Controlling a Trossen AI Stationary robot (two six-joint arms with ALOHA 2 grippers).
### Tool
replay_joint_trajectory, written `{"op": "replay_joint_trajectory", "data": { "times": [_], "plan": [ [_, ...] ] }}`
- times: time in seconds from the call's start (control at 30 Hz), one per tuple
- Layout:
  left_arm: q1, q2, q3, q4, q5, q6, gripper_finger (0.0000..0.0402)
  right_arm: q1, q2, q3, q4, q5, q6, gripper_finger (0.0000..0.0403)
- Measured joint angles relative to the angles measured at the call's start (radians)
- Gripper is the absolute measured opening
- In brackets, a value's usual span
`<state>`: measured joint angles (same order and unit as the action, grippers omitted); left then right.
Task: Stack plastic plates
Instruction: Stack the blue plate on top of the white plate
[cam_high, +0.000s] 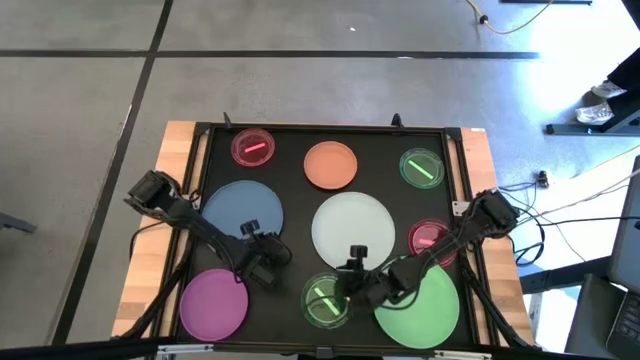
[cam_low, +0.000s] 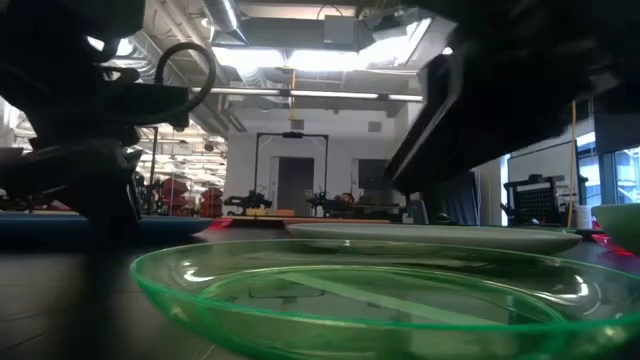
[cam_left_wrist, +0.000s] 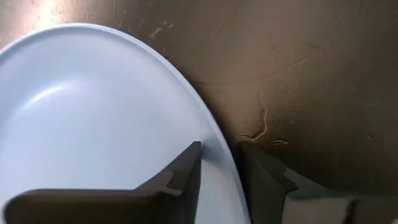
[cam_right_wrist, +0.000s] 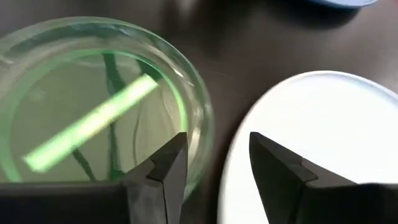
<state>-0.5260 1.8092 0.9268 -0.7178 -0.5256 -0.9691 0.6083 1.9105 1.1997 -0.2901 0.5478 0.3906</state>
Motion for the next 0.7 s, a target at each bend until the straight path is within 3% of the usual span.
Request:
{"op": "replay_joint_trajectory", "data": {
  "times": [0.23, 0.47, 0.7],
  "plan": [
    [-0.002, 0.008, 0.019, -0.047, -0.053, 0.057, 0.0012, 0.115, -0.012, 0.011, -0.007, 0.000, 0.027, 0.0161],
    [-0.006, 0.011, 0.119, -0.176, -0.049, 0.066, 0.0013, 0.234, -0.075, 0.070, -0.079, 0.068, 0.035, 0.0161],
    [-0.006, 0.011, 0.242, -0.235, -0.109, 0.158, 0.0013, 0.336, -0.163, 0.090, -0.108, 0.132, 0.054, 0.0161]
  ]
}}
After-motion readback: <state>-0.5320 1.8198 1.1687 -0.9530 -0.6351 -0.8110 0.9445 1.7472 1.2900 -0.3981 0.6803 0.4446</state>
